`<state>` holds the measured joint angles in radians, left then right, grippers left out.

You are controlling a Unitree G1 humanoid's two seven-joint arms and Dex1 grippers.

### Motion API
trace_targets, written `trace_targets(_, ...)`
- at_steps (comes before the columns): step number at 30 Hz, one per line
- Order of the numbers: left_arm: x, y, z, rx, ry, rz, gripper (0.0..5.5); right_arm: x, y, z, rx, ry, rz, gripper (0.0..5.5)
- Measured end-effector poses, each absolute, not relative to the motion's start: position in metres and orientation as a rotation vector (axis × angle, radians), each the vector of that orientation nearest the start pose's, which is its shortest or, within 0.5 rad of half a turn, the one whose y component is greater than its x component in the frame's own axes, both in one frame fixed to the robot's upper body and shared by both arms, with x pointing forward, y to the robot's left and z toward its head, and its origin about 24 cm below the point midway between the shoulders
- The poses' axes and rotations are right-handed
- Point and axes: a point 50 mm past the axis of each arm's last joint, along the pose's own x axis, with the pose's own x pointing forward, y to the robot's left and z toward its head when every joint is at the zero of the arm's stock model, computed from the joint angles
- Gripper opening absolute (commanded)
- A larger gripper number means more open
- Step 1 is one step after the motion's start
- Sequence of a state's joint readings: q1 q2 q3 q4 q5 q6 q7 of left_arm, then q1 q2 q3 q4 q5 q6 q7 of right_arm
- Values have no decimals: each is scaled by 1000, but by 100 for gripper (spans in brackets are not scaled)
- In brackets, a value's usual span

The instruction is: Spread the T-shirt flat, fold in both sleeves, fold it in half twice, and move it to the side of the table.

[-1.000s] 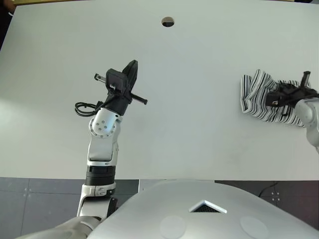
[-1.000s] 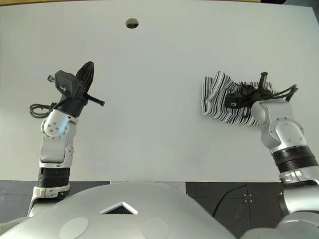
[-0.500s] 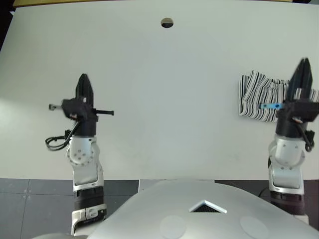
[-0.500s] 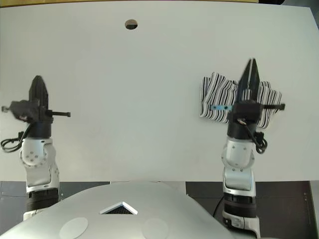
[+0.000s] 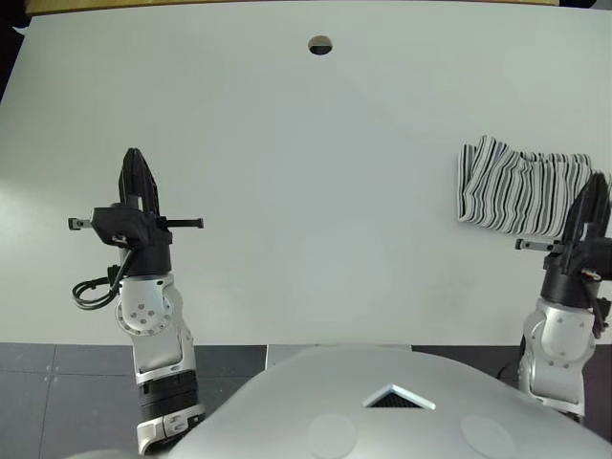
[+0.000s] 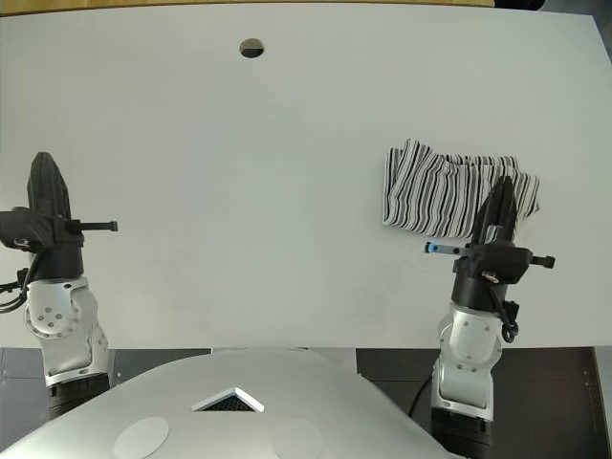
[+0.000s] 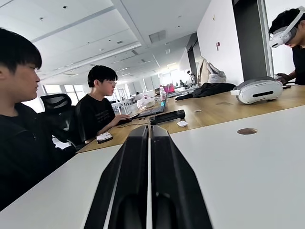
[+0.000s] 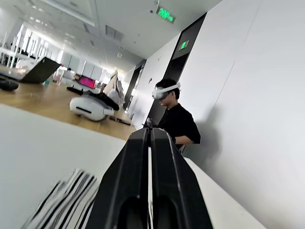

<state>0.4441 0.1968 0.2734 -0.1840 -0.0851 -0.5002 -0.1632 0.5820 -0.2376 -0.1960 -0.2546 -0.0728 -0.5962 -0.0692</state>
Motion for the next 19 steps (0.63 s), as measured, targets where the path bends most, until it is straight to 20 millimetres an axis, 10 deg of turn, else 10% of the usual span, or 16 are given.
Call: trace_targets(19,96,245,67,657,-223,196,11,77,-222,72,-565,-338,-124,10)
